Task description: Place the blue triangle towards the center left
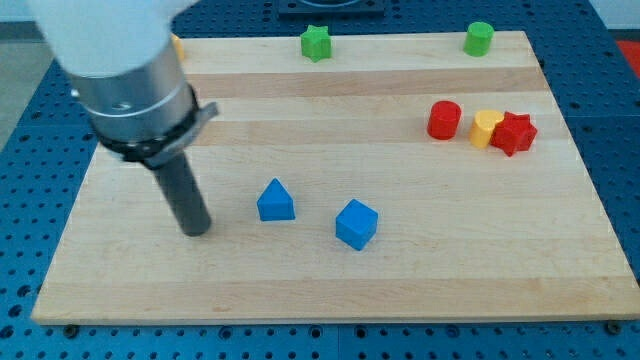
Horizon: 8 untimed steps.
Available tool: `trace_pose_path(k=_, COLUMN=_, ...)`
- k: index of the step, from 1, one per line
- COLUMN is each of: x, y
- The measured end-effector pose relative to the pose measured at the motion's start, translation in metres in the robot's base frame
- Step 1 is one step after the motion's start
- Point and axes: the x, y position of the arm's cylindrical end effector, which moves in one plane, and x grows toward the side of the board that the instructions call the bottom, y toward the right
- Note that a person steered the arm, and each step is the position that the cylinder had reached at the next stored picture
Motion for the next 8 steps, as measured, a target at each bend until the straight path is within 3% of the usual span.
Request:
trace_pose_path(k=2, x=0.014, y=0.011)
trace_pose_path(k=4, x=0.007, y=0.086)
trace_pose_path(k=7, x=-0.063, y=0.096)
trace_pose_path(k=8, x=-0.051, y=0.109)
